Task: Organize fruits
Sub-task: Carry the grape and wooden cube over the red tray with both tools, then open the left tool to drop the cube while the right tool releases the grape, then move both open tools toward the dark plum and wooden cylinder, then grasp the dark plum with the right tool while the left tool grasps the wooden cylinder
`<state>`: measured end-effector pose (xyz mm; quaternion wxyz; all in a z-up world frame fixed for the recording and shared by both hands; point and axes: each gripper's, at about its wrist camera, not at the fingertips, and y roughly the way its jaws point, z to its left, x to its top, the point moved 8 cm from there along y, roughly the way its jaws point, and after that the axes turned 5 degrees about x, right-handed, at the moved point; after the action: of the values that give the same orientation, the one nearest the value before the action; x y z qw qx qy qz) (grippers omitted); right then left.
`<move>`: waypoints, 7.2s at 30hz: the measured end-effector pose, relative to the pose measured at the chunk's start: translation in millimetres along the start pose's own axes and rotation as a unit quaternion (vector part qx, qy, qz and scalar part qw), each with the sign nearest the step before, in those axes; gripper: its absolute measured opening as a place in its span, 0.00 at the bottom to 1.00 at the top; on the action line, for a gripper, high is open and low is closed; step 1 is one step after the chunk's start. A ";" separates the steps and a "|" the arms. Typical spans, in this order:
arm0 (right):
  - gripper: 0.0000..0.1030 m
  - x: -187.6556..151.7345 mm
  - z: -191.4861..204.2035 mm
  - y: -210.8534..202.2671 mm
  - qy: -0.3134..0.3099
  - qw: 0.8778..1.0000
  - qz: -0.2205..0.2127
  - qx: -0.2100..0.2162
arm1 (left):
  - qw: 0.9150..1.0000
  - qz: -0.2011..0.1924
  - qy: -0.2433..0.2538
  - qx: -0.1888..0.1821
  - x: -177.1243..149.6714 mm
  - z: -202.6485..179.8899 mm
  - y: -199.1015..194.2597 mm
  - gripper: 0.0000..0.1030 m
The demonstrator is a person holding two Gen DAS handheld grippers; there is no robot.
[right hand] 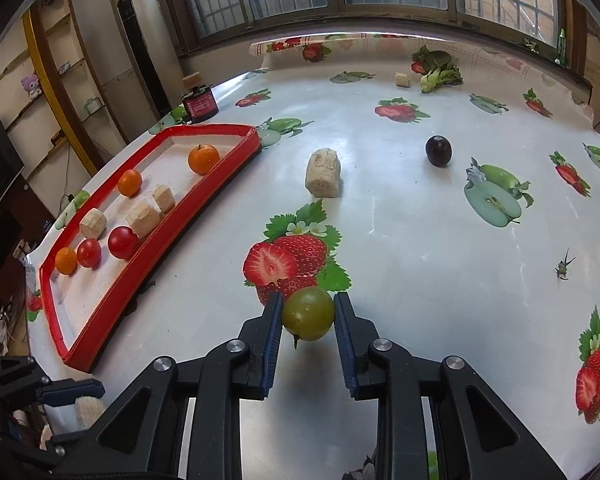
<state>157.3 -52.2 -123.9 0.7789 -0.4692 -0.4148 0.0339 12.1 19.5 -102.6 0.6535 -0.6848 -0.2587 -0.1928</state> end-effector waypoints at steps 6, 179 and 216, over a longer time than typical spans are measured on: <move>0.26 2.8 3.9 -22.1 -0.001 1.000 -0.019 0.004 | 0.999 -0.023 -0.019 0.015 28.2 14.6 -7.8 0.29; 0.43 85.9 -91.8 -6.0 0.034 0.998 -0.032 -0.034 | 0.998 0.024 -0.039 0.045 151.9 13.1 97.7 0.52; 0.22 109.1 -134.2 52.4 0.050 0.997 -0.019 -0.059 | 0.998 0.022 -0.059 0.033 154.1 10.3 124.1 0.23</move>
<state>337.2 -69.1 -125.6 0.7701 -0.5075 -0.3855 -0.0284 208.7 43.9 -109.3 0.6632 -0.6786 -0.2878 -0.1295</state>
